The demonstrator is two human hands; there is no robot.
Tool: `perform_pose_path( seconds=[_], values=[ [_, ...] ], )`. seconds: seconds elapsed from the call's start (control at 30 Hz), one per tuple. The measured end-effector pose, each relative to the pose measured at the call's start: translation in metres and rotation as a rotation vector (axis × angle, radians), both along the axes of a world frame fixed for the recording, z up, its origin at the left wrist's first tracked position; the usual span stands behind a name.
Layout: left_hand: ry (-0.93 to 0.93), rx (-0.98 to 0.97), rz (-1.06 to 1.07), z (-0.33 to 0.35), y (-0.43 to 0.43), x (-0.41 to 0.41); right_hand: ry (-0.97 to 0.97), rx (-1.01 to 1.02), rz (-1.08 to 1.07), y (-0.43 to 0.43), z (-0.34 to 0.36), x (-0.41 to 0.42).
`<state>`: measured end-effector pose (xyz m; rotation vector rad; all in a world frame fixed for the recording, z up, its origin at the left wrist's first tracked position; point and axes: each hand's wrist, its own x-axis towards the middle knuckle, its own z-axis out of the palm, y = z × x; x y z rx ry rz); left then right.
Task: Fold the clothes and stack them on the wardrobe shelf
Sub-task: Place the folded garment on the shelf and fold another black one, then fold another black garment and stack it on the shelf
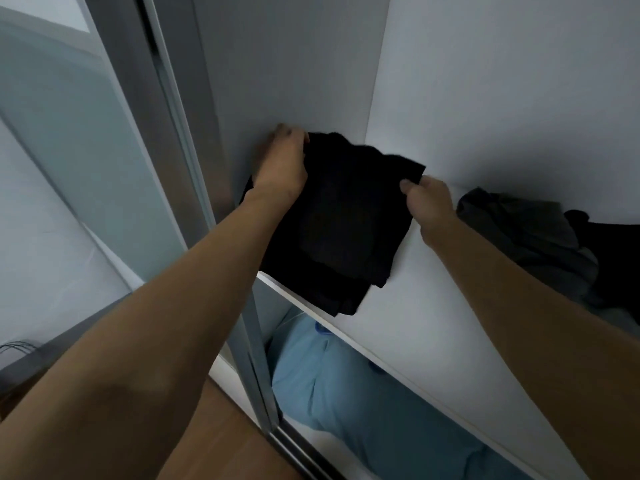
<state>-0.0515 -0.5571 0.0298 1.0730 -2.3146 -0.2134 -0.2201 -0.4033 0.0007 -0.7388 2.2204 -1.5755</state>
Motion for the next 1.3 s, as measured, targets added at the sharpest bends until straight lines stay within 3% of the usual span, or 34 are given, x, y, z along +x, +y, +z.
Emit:
perform_pose_path(
  seconds=[0.07, 0.17, 0.27, 0.33, 0.6, 0.77, 0.87, 0.97, 1.07, 1.13, 1.23, 1.3],
  values=[
    [-0.167, -0.081, -0.002, -0.007, 0.001, -0.001, 0.008, 0.145, -0.01, -0.008, -0.023, -0.001],
    [-0.129, -0.21, -0.169, -0.027, 0.015, -0.002, 0.096, 0.157, -0.065, -0.016, -0.047, 0.006],
    [-0.305, 0.063, -0.181, -0.048, 0.011, -0.002, 0.088, 0.126, -0.05, -0.021, -0.054, 0.002],
    [-0.325, 0.202, -0.148, -0.058, 0.003, 0.001, 0.114, 0.159, -0.003, -0.021, -0.059, -0.004],
    [-0.381, 0.244, -0.117, -0.052, 0.004, -0.005, 0.206, 0.244, 0.004, -0.009, -0.055, -0.008],
    [-0.153, 0.003, -0.317, -0.02, 0.051, -0.047, 0.256, 0.125, -0.05, 0.04, -0.04, -0.014],
    [-0.021, 0.084, -0.568, -0.006, 0.09, -0.081, 0.432, 0.133, -0.197, 0.091, -0.028, -0.031],
    [-0.055, 0.215, -0.692, -0.007, 0.12, -0.112, 0.521, 0.399, -0.398, 0.155, -0.02, -0.057],
    [-0.165, 0.302, -0.728, -0.017, 0.147, -0.142, 0.348, 0.745, -0.44, 0.216, -0.023, -0.066],
    [-0.238, 0.365, -0.78, -0.024, 0.167, -0.161, 0.317, 0.781, -0.448, 0.242, -0.028, -0.062],
    [-0.281, 0.465, -0.85, -0.033, 0.191, -0.184, 0.474, 0.797, -0.497, 0.259, -0.033, -0.054],
    [-0.275, 0.504, -0.864, -0.041, 0.204, -0.196, 0.458, 0.796, -0.48, 0.264, -0.034, -0.05]
  ],
)
